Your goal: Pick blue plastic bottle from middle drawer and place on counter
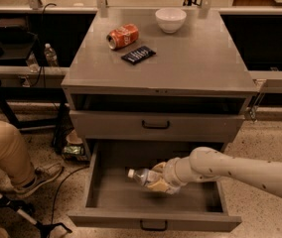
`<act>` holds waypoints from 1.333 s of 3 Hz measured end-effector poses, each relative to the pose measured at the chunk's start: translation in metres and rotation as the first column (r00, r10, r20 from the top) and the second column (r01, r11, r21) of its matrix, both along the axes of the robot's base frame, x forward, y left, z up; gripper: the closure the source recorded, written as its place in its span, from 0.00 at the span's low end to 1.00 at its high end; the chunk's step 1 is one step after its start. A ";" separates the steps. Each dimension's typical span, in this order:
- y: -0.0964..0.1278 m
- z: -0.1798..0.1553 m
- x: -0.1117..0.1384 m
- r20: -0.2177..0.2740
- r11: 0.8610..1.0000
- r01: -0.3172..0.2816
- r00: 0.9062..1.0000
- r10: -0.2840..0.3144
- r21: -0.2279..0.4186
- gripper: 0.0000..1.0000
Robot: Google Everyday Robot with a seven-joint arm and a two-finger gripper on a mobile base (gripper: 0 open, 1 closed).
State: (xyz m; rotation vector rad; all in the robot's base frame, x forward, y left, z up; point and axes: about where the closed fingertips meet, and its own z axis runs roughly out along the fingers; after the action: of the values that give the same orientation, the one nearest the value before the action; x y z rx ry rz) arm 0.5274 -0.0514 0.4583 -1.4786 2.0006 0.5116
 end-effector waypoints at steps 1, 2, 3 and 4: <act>-0.027 0.040 0.000 0.060 1.000 0.017 0.998 -0.017 -0.003 1.00; -0.061 0.082 0.002 0.122 0.998 0.051 0.991 -0.047 -0.026 1.00; -0.061 0.082 0.002 0.122 0.998 0.050 0.991 -0.047 -0.026 1.00; -0.077 0.108 -0.005 0.159 0.996 0.082 0.984 -0.076 -0.031 1.00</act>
Offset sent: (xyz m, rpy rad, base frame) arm 0.0077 -0.1005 0.1329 -0.0593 -0.1975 -0.0872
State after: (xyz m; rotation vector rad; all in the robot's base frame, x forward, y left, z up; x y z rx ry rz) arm 0.5220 -0.1285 0.5660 -1.4098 1.9448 0.3147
